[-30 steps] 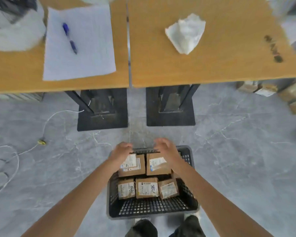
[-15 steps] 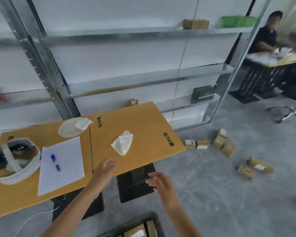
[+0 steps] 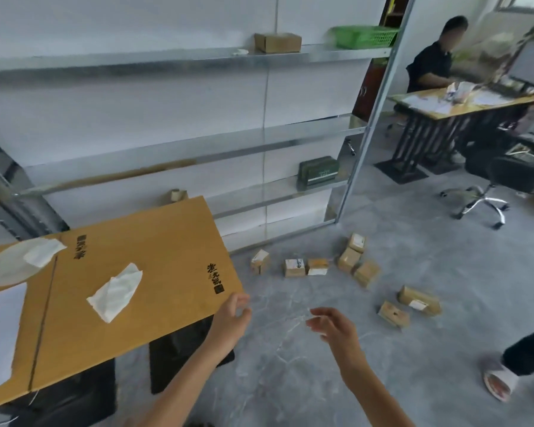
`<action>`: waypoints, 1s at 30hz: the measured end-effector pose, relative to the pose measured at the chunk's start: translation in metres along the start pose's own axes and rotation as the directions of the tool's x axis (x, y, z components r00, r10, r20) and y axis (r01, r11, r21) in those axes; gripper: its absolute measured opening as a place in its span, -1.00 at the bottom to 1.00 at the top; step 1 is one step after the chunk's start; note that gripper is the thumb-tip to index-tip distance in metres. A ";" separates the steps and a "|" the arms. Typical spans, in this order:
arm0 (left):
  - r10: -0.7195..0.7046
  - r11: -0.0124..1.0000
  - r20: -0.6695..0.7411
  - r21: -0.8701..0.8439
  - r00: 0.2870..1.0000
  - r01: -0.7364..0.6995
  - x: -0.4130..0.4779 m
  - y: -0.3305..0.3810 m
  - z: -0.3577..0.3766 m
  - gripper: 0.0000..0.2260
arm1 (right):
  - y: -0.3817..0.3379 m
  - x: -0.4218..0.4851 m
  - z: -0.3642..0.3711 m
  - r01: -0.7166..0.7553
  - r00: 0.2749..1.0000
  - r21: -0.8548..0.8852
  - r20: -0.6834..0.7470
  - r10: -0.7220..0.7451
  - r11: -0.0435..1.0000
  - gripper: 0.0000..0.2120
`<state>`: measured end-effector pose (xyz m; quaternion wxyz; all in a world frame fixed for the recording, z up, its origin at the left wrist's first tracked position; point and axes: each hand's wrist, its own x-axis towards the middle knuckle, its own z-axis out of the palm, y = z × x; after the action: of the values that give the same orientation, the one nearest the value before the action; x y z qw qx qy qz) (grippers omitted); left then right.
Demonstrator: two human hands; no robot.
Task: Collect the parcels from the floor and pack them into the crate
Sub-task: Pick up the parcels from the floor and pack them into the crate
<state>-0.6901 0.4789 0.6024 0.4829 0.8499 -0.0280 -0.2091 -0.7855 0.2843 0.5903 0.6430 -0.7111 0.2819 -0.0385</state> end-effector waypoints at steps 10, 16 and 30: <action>-0.010 1.000 -0.017 0.001 1.000 0.010 0.075 0.079 0.076 -0.73 | -0.022 0.099 -0.113 -0.031 0.999 0.008 -0.043 0.031 1.000 -0.74; 0.015 1.000 -0.092 -0.020 0.996 -0.017 0.136 0.087 0.058 -0.76 | -0.039 0.164 -0.109 -0.058 0.998 0.024 -0.036 0.059 0.998 -0.72; -0.115 0.993 0.049 0.009 0.992 0.115 0.365 0.117 0.030 -0.75 | -0.078 0.389 -0.066 -0.248 0.943 0.049 -0.215 0.253 0.968 -0.87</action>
<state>-0.3510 0.3007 0.5667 0.4665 0.8462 0.0083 -0.2575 -0.4594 0.0514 0.5549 0.6151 -0.6539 0.4389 -0.0379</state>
